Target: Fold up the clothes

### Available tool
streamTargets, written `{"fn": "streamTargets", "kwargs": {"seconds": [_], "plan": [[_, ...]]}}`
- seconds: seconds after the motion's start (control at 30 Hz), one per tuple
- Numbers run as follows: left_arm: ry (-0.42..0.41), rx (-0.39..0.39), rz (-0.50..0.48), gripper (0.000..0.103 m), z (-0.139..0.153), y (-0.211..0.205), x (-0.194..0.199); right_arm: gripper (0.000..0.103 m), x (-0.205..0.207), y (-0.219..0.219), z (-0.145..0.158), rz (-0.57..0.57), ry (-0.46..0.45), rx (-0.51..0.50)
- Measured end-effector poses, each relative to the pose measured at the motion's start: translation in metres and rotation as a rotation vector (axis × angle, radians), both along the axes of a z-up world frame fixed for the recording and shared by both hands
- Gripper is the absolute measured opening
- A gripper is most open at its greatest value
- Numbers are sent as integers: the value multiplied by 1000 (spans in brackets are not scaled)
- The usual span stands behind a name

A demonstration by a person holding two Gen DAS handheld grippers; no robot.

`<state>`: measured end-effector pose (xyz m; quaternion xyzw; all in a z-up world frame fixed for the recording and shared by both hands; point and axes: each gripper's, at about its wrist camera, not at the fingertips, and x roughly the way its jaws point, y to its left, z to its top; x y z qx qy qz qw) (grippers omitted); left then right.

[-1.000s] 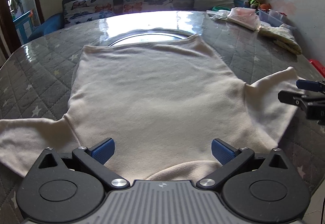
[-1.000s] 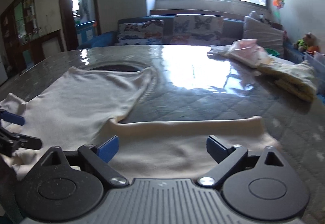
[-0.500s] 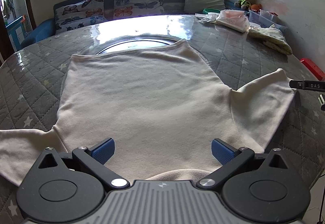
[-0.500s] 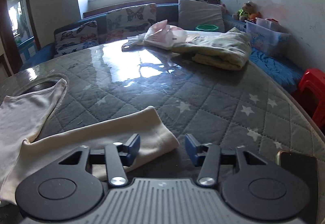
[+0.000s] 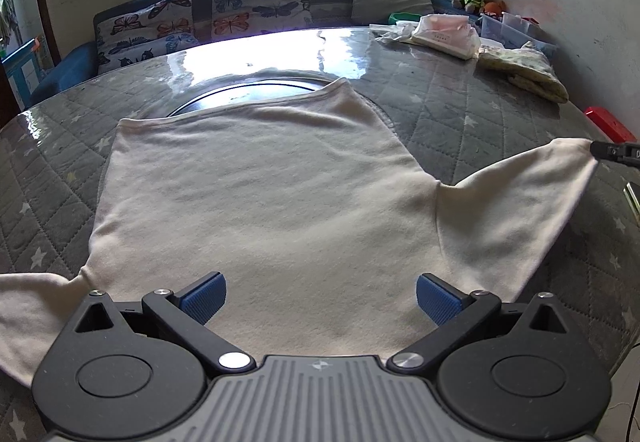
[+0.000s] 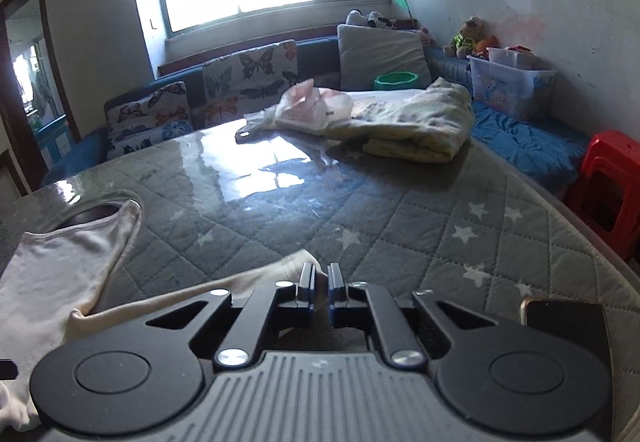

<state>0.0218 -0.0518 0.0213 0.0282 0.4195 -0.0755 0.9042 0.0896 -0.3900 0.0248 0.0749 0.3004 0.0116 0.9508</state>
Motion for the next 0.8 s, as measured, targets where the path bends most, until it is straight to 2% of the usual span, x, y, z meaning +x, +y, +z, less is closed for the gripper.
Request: {"fn": "streamTargets", "kwargs": {"seconds": [0.27,0.47,0.6,0.8], "plan": [[8,18,-68,103,-8,-20,0,5,-5,17,44,87,-90,25],[7,8,-90,103,-9,-21,-4,5,-9,52,86,221,-161,51],[-29,-22,-44,103,3,4,-9,5,-11,83,106,327,-187,50],[-71,-26,104,103,19,65,-23,5,-14,146,119,509,-197,53]]}}
